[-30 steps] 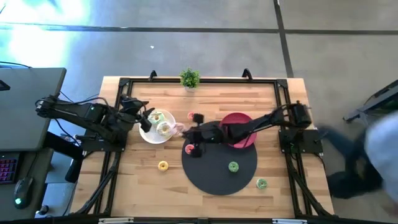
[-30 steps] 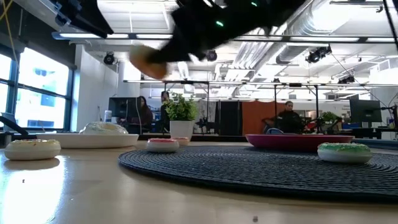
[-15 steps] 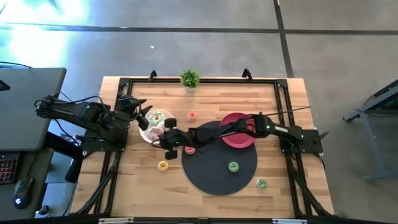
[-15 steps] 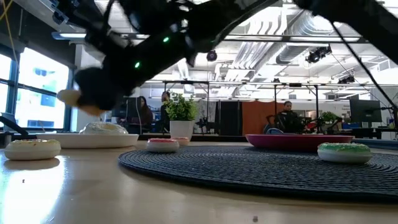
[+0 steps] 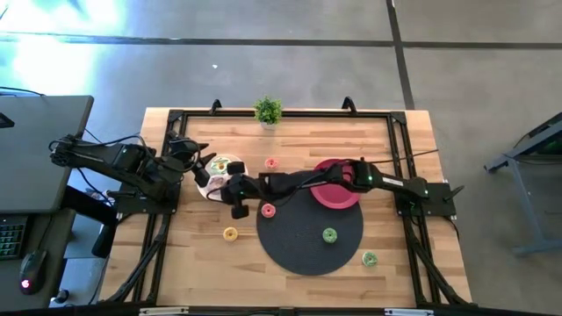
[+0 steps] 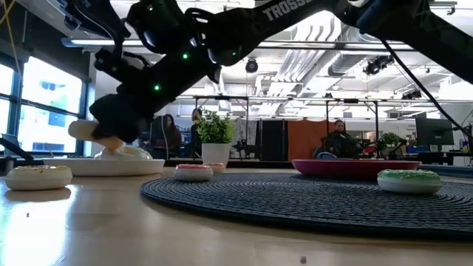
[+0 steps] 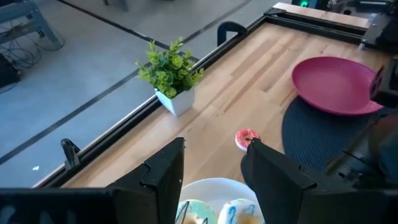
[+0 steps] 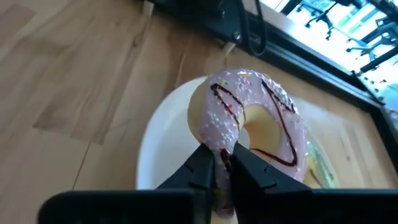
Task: Pick & Place donuts
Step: Put the pink donut onto the white plate, then put the bottom small pink donut onto the red plate, then put the top small green donut onto the red plate
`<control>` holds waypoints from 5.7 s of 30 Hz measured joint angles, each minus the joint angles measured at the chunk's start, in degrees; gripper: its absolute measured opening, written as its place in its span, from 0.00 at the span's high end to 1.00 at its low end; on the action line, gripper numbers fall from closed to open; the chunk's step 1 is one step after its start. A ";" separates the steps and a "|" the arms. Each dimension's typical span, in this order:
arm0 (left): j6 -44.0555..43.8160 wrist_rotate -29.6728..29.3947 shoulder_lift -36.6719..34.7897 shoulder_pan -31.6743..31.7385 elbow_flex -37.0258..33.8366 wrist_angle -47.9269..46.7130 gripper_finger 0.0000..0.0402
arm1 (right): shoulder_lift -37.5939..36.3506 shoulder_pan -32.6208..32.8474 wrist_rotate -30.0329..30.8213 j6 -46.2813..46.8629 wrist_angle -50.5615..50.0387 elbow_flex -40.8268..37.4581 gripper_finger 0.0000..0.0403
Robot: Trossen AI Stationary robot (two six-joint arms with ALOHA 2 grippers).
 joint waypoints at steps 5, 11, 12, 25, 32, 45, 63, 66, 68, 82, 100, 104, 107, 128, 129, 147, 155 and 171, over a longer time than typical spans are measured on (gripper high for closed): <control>-0.01 0.99 0.00 0.01 0.00 -0.23 0.58 | 0.00 -0.37 -0.93 0.04 -1.40 -0.02 0.78; -3.27 8.37 0.23 0.00 0.00 -4.81 0.58 | -0.09 -0.35 -0.62 0.13 -1.34 -0.04 0.64; -4.76 9.77 0.41 -0.01 0.00 -6.92 0.58 | -0.09 -0.35 -0.64 0.13 -1.35 -0.04 0.62; -21.11 20.19 2.43 -0.01 -14.88 -11.69 0.58 | -0.11 0.17 -0.75 0.45 -0.08 -0.09 0.54; -21.31 22.28 2.37 -0.01 -23.19 1.36 0.58 | -0.11 0.17 -3.32 0.61 0.81 -0.10 0.54; -23.02 22.92 2.36 -0.01 -26.45 3.95 0.58 | -3.65 1.68 4.91 -2.22 -5.49 -0.11 0.55; -7.24 29.03 2.38 -0.05 -26.43 26.53 0.58 | -25.72 9.04 3.98 18.47 -58.62 -0.09 0.55; -5.42 34.01 2.36 -0.43 -26.43 28.98 0.58 | -25.79 10.78 -1.13 21.72 -59.14 -1.83 0.57; -4.53 35.06 2.36 -1.60 -26.43 29.94 0.58 | -25.78 12.26 -1.89 21.58 -55.29 -5.60 0.58; -6.23 29.10 2.40 -7.55 -26.43 30.17 0.58 | -25.51 9.77 -2.36 18.60 -15.28 -34.63 0.56; -6.16 27.17 2.43 -7.53 -26.40 29.78 0.58 | -25.73 5.27 -9.55 17.14 5.51 -48.05 0.62; -6.13 27.11 2.43 -7.52 -26.40 29.78 0.58 | -25.62 5.08 -10.54 18.25 5.37 -46.82 0.78; -6.14 27.11 2.43 -7.53 -26.40 29.78 0.58 | -25.53 4.83 -10.92 19.79 4.89 -45.43 0.92; -6.25 26.23 2.43 -7.53 -26.36 29.75 0.58 | -47.54 5.31 18.33 41.57 -44.05 -52.72 0.97; -6.26 26.20 2.43 -7.53 -26.36 29.78 0.58 | -49.52 5.12 18.30 42.17 -41.28 -55.86 0.98; -6.27 25.56 2.43 -7.51 -26.36 30.31 0.58 | -58.99 -8.61 10.96 42.01 -13.14 -81.81 0.95; -6.27 25.58 2.43 -7.51 -26.36 30.31 0.58 | -58.99 -9.01 10.13 40.95 -12.46 -81.79 0.84; -6.27 25.65 2.43 -7.51 -26.36 30.28 0.58 | -58.99 -8.12 6.21 39.34 -19.36 -76.53 0.60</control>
